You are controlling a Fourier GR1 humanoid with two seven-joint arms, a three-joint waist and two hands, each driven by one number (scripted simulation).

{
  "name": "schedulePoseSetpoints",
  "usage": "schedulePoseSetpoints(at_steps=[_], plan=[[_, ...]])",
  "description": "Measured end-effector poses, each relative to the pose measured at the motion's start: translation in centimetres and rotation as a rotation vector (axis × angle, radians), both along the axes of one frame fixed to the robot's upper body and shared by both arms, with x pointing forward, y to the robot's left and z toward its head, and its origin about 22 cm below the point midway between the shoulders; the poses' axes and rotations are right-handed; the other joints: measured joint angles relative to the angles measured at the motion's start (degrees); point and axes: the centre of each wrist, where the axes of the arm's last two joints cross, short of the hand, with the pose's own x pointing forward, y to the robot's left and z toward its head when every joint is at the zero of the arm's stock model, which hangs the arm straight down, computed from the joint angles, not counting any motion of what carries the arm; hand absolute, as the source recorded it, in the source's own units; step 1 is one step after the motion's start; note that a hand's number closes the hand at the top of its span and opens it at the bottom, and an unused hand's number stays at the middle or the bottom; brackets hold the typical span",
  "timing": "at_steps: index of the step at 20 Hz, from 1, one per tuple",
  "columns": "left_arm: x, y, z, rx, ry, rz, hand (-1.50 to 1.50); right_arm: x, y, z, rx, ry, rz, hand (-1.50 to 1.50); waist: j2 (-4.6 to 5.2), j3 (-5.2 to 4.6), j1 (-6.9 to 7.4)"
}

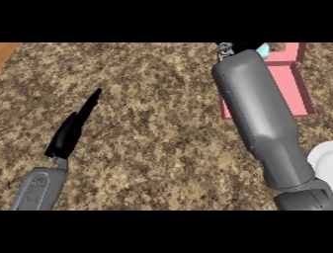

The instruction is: Pick the cupcake from the plate and place it in the cardboard box

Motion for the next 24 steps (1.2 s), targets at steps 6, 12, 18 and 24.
schedulePoseSetpoints(at_steps=[6, 12, 18, 24], plan=[[-0.1, 0.6, -0.2, 0.001, 0.002, 0.037, 0.0, 0.5, 1.7, 4.1, -0.032, -0.054, -0.051, 1.5, -0.44, 0.07, -2.32], [-1.1, 1.7, -1.0, 0.001, 0.015, 0.076, 0.0, 1.1, 1.0, 5.3, -0.013, -0.052, -0.113, 1.5, -0.79, 0.15, -4.37], [-1.7, 3.1, -1.1, -0.001, 0.017, 0.1, 0.0, 1.6, -0.7, 4.2, 0.025, -0.007, -0.166, 1.5, -1.06, 0.23, -5.94], [-2.2, 3.7, -1.5, -0.004, 0.021, 0.121, 0.0, 2.0, -5.1, 1.4, 0.226, 0.086, -0.22, -1.5, -1.23, 0.31, -7.01]])
